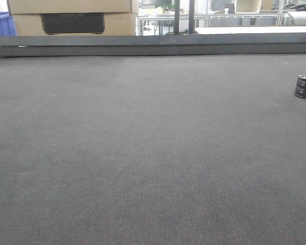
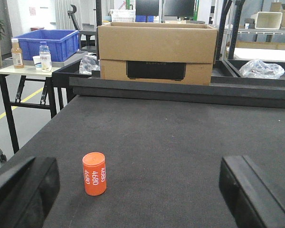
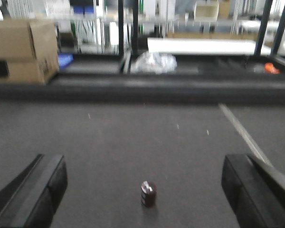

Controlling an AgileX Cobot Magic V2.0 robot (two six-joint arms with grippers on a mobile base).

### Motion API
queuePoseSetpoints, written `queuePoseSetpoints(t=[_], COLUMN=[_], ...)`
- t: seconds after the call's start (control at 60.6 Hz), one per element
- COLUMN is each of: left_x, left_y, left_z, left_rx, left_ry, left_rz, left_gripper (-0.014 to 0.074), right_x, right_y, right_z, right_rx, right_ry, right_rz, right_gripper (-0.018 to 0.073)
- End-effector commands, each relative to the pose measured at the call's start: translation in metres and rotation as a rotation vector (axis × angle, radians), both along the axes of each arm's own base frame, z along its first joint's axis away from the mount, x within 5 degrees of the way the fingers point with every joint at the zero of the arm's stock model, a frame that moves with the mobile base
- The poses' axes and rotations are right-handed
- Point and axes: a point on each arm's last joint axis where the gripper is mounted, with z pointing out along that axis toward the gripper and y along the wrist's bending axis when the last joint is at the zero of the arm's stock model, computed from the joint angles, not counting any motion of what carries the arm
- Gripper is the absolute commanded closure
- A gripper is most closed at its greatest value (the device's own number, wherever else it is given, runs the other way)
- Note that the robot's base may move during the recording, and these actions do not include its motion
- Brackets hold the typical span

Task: Place cylindrical capacitor in blue bin on shelf

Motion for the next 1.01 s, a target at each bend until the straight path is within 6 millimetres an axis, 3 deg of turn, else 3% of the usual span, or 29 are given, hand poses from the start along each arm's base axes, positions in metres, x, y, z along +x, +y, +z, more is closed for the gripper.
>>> queuePoseSetpoints(t=[0.0,0.33,0.495,0.594,0.776,0.99], left_x=[-0.001,-0.001,-0.001,-0.001,-0.001,-0.001], left_y=[-0.001,-0.004,-0.004,-0.004,-0.004,-0.004], left_z=[0.004,0.004,0.004,0.004,0.004,0.004], left_rx=[-0.007,-0.007,-0.007,-0.007,-0.007,-0.007], left_ry=[-0.017,-0.016,-0.016,-0.016,-0.016,-0.016], left_rz=[-0.02,-0.057,-0.057,-0.057,-0.055,-0.055], left_gripper=[-0.0006,-0.0006,-0.0006,-0.0006,-0.0006,-0.0006], right_x=[0.022,0.102,0.138,0.155,0.193,0.237], right_y=[-0.003,-0.009,-0.012,-0.016,-0.02,-0.022], right_z=[-0.015,-0.106,-0.139,-0.155,-0.187,-0.204], right_rx=[-0.053,-0.062,-0.073,-0.059,-0.039,-0.038], right_ry=[0.047,0.148,0.054,-0.041,0.03,0.029], right_rz=[-0.017,-0.048,-0.069,-0.114,-0.148,-0.148], right_gripper=[-0.0009,-0.0009,-0.0009,-0.0009,-0.0009,-0.0009])
